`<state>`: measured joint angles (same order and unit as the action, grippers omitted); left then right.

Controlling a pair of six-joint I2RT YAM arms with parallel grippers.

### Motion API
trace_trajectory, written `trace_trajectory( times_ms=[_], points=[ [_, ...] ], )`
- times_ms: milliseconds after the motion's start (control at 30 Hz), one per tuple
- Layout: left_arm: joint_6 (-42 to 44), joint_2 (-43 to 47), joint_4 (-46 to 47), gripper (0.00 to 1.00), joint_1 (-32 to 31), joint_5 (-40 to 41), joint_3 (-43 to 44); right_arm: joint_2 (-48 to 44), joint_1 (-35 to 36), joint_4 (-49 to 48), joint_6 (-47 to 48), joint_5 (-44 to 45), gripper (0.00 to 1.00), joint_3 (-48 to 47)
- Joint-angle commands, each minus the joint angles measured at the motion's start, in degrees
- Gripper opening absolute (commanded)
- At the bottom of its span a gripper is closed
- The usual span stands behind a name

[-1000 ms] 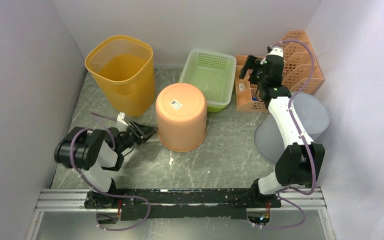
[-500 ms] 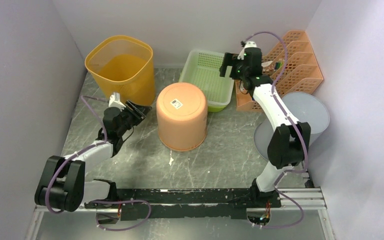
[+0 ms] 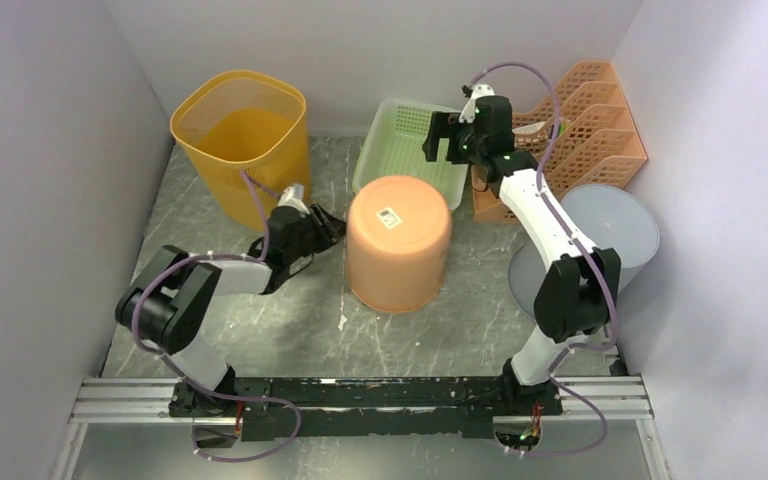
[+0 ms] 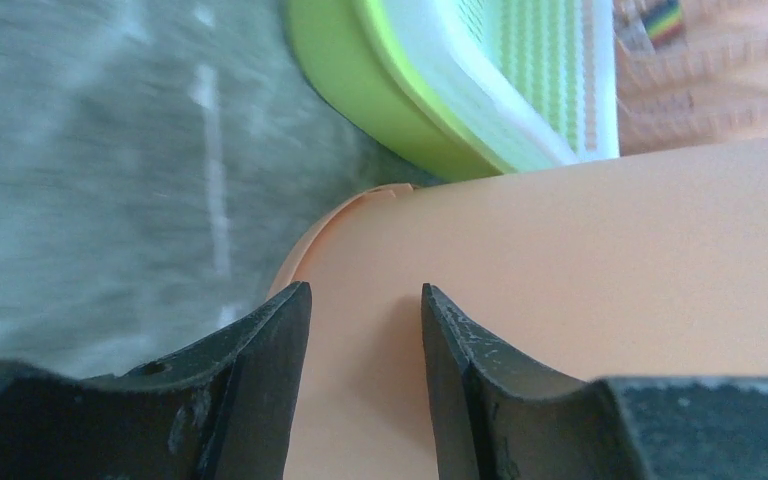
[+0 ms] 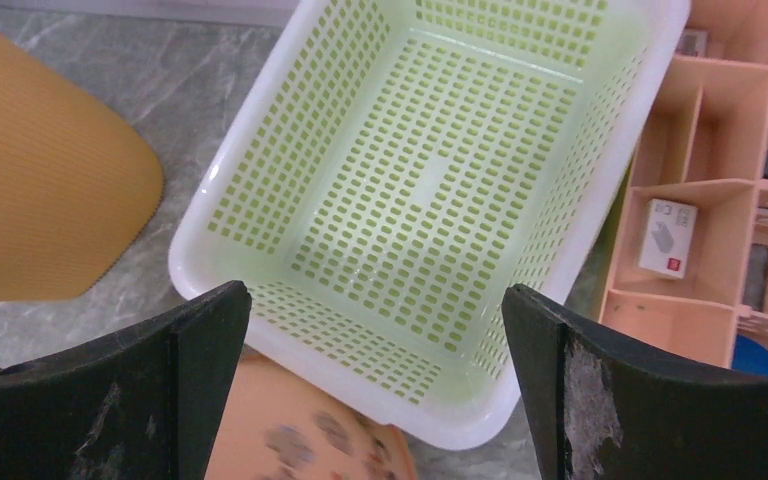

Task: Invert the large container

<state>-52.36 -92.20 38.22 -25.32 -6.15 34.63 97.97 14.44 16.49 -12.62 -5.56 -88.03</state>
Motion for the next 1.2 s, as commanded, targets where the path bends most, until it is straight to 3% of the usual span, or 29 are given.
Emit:
trace_trajectory(
  times_ms=[0, 333, 600, 733, 1033, 1067, 1100, 1167],
  points=[
    [0.74, -4.76, 4.96, 0.56, -7.80, -1.76, 4.08, -6.35, 0.09, 0.36, 0.40, 1.36, 1.00, -0.03],
    [-1.26, -19.46, 7.65, 0.56, -17.94, -3.61, 16.42, -8.56, 0.07, 0.30, -1.22, 2.64, 1.00, -0.73],
    [2.23, -28.17, 0.42, 0.55, -22.49, -6.96, 30.27, -8.95, -0.24, 0.94, 0.05, 4.60, 1.00, -0.90],
    [7.84, -24.35, -7.55, 0.57, -22.48, -5.60, 30.29, -9.54, -1.16, 0.95, -0.09, 5.12, 1.00, -0.64],
    [33.80, -6.24, -39.78, 0.69, -22.49, 0.79, 37.74, -9.04, -1.58, -0.94, -1.62, 2.96, 1.00, 0.27],
    [33.80, -4.72, -43.26, 0.69, -22.56, 0.79, 39.58, -8.91, -1.54, -1.03, -1.81, 2.71, 1.00, 0.19],
    [40.73, -3.03, -46.57, 0.79, -22.53, 0.69, 41.35, -8.86, -1.57, -1.17, -1.99, 2.54, 1.00, 0.10],
    [47.04, 0.19, -50.67, 0.89, -22.52, 1.34, 44.03, -8.66, -1.52, -1.08, -2.14, 2.26, 1.00, -0.38]
  ],
)
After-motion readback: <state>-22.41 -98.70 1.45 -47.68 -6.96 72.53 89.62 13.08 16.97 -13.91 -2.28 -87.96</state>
